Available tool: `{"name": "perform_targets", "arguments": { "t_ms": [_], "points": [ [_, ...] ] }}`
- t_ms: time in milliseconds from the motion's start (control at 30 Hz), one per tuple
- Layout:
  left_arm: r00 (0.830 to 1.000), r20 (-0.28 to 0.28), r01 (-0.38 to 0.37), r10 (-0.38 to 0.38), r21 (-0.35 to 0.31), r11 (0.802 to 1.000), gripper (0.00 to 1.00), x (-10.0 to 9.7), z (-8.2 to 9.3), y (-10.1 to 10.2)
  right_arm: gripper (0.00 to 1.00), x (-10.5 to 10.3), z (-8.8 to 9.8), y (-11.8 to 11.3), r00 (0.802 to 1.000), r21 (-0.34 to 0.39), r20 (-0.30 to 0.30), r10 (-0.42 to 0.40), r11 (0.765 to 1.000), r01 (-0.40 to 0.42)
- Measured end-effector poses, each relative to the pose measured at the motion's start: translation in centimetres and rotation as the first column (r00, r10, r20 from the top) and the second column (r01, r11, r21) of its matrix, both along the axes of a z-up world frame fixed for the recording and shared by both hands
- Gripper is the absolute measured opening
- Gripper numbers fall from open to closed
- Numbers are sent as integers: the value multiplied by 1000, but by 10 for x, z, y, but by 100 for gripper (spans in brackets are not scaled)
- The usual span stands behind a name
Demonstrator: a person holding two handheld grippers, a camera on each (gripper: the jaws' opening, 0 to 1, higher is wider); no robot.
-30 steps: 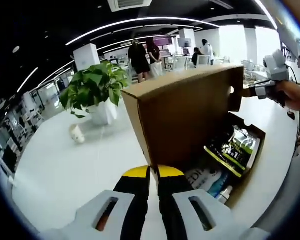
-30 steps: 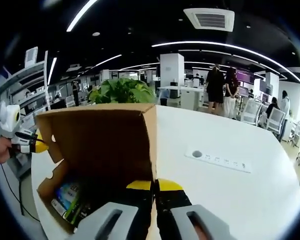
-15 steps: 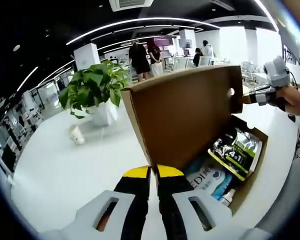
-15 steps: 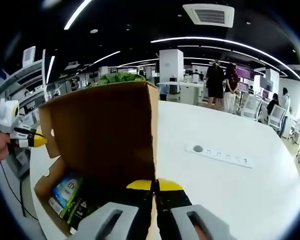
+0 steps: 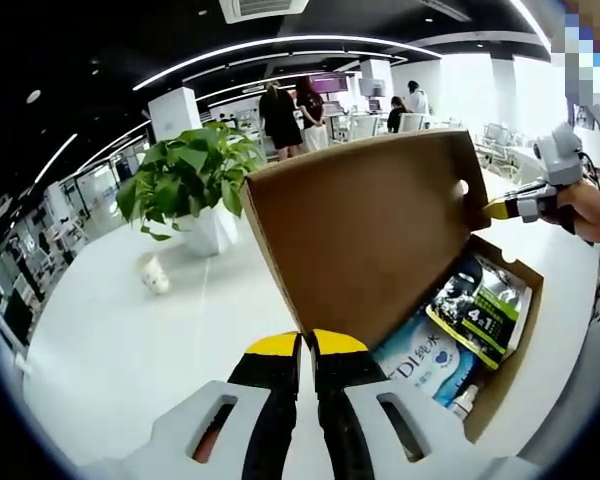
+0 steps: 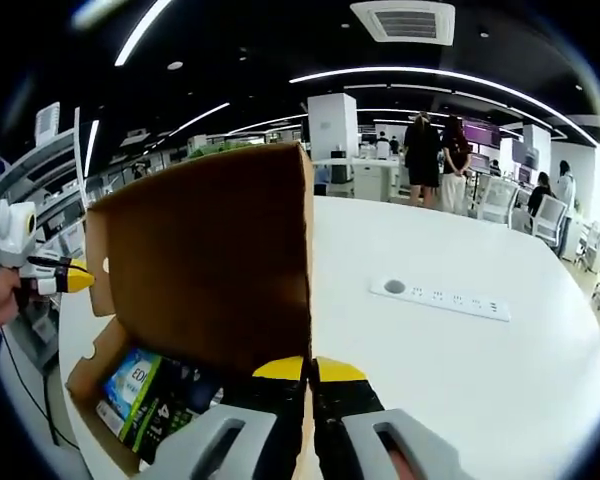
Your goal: Operate the shoe box by opening the lid, removing the specified soft item, and placing it in the target area until the item is outside and the box remains undamaged.
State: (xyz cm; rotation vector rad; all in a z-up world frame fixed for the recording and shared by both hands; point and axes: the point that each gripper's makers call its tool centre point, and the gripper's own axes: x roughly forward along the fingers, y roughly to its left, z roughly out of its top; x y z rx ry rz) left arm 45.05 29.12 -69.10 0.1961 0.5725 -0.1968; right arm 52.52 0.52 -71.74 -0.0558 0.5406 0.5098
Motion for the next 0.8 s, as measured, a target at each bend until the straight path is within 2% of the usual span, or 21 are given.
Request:
{"name": "perform_targets", "arguments": {
  "t_ms": [800],
  "points": [
    [1000,-12,-7,7,-3,1000,2,24,-7,6,0,5,0,1,1000,9,-7,-3,1000,3]
  ]
}}
